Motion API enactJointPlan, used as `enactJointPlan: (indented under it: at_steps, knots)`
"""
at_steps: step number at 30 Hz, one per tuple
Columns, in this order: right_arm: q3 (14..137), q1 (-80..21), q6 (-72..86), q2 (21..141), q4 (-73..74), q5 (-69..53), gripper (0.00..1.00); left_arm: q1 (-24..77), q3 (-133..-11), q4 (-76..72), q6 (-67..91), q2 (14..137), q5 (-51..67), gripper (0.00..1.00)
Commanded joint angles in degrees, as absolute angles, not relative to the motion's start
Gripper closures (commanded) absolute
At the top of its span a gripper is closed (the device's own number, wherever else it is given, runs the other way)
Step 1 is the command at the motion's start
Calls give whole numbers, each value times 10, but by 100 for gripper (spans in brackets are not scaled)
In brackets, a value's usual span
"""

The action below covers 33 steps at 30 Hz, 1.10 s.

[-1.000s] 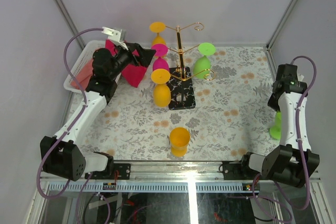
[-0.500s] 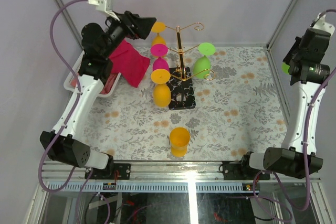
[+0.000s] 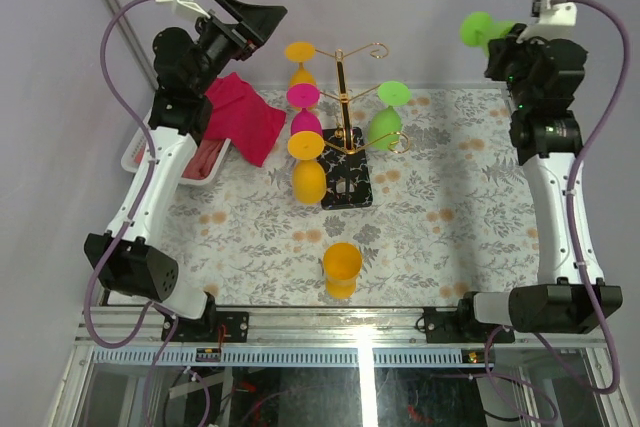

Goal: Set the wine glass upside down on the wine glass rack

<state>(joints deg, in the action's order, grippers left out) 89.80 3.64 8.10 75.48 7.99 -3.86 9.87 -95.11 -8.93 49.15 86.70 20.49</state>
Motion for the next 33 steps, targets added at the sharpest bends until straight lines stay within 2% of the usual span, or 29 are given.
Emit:
enactJointPlan:
  at_steps: [1, 7, 17, 33]
  knots:
    - [882, -13, 64, 751, -103, -82, 100, 96, -939, -118, 580, 860, 172, 0]
    - [873, -89, 41, 755, -192, -130, 100, 102, -917, -122, 648, 834, 115, 0]
    - [849, -198, -11, 754, -210, -130, 100, 135, -889, -76, 722, 805, 48, 0]
    - [847, -243, -56, 760, -182, -99, 100, 152, -852, -97, 742, 813, 49, 0]
